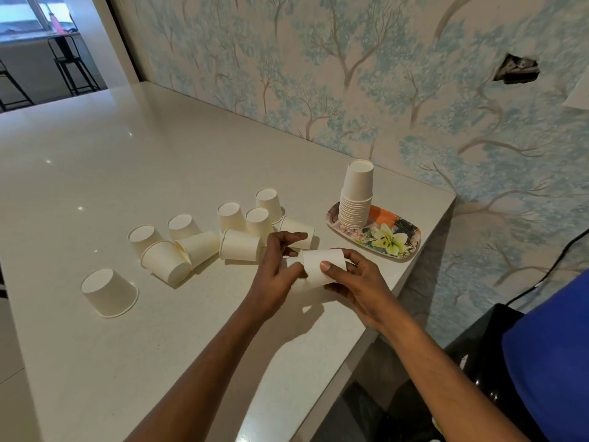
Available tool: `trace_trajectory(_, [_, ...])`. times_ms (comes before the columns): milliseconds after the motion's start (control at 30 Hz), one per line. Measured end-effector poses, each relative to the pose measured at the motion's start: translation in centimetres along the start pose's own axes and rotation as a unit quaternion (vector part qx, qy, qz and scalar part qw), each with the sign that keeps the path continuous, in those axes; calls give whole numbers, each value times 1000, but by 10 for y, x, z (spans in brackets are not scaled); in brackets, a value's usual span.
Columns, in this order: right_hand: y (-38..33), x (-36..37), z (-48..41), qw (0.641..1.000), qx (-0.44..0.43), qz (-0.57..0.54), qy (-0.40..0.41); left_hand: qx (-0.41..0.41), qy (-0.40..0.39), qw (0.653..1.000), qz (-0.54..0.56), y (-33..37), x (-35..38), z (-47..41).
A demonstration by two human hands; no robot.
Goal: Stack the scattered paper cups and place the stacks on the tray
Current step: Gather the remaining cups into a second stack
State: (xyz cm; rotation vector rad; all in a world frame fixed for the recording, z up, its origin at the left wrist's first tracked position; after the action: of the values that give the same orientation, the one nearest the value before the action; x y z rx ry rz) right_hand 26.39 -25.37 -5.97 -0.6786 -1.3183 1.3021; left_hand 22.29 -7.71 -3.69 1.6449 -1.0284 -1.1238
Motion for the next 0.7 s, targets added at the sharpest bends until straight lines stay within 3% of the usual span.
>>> trace_trajectory(67, [4,5,2,1000,3,-2,2,-56,26,994,85,-1,7,-1])
trace_trajectory(233, [9,19,5,1000,-7,-21,12,-143,131,971,138,-5,16,-1])
trace_trajectory(367, [8,26,4,999,-39,14,11,-147,106,969,170,-4,17,3])
trace_trajectory(567, [11,32,2,998,-49,49,-10,-142,16,985,96,-11,3,6])
trace_trajectory(700, [10,37,-4,998,-42,43,-17,-188,33,954,229,-25,-11,15])
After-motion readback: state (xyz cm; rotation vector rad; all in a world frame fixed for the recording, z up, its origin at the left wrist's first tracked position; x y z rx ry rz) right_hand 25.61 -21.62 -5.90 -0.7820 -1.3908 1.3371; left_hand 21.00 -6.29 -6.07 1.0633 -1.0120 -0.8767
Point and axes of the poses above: each hand's wrist, its own z-axis away from the middle knuckle, its own x-axis out of the palm, y = z × x, the point moved 3 cm from there along -z, towards the middle knuckle, and after that the axes turned 5 degrees about y, right-handed, at the moved point
